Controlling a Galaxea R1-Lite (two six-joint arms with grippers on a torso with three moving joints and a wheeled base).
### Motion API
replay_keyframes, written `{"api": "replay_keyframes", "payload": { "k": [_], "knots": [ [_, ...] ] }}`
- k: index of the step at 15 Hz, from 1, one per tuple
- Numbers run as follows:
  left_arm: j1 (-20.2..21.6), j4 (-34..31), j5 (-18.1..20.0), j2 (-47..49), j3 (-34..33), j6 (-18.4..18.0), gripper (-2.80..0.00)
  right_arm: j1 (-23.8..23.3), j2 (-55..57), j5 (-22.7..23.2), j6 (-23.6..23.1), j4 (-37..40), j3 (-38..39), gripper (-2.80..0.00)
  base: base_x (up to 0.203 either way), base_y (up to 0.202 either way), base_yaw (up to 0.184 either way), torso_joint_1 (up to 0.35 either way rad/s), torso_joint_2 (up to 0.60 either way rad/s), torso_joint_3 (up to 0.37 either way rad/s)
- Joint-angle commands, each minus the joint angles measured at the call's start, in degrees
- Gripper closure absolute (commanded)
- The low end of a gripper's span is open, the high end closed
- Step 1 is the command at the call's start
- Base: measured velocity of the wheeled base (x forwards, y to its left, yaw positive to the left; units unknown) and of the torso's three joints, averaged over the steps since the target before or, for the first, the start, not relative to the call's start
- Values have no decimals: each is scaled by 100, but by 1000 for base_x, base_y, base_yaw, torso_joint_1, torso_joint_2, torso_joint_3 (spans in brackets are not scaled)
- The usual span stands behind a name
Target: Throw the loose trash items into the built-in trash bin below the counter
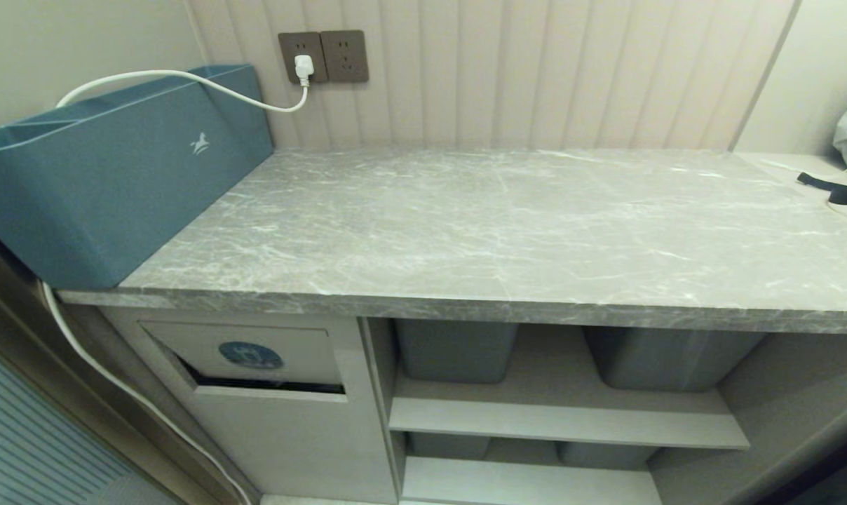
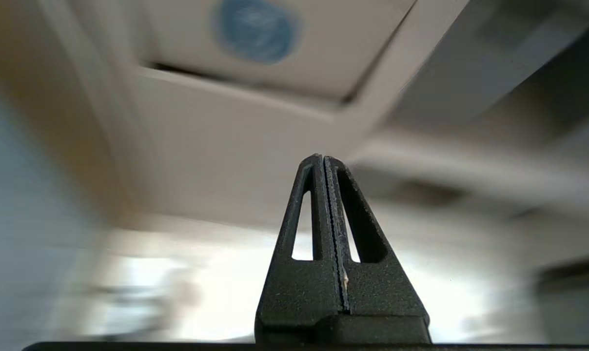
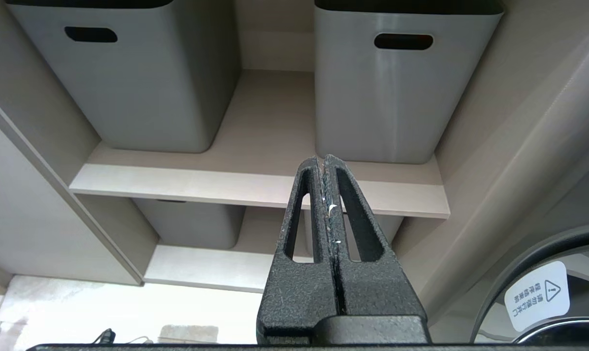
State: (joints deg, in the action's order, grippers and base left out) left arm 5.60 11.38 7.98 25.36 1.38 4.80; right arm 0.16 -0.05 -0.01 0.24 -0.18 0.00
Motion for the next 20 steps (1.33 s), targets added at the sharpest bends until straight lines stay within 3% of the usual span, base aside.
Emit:
{"api": "replay_keyframes", "payload": {
  "k": [1, 2, 3, 4, 7, 12, 20],
  "knots": [
    [88, -481, -348, -926, -91, -1419, 0, 2, -4, 1, 2, 0, 0, 0, 0, 0, 0, 0, 0, 0],
    [116, -917, -616, -921, -128, -1327, 0, 2, -4, 1, 2, 1, 0, 0, 0, 0, 0, 0, 0, 0],
    [117, -1181, -606, -913, -138, -1056, 0, 2, -4, 0, 2, 1, 0, 0, 0, 0, 0, 0, 0, 0],
    [-43, -1218, -571, -882, -138, -1013, 0, 2, -4, 1, 2, 1, 0, 0, 0, 0, 0, 0, 0, 0],
    [-953, -1225, -611, -814, -136, -1017, 0, 2, -4, 1, 2, -2, 0, 0, 0, 0, 0, 0, 0, 0],
    [-613, -1221, -693, -2442, -139, -1089, 0, 2, -4, 10, -87, -8, 0, 0, 0, 0, 0, 0, 0, 0],
    [-560, -1200, -683, -2518, -147, -1103, 0, 2, -4, -8, -16, 1, 0, 0, 0, 0, 0, 0, 0, 0]
  ]
}}
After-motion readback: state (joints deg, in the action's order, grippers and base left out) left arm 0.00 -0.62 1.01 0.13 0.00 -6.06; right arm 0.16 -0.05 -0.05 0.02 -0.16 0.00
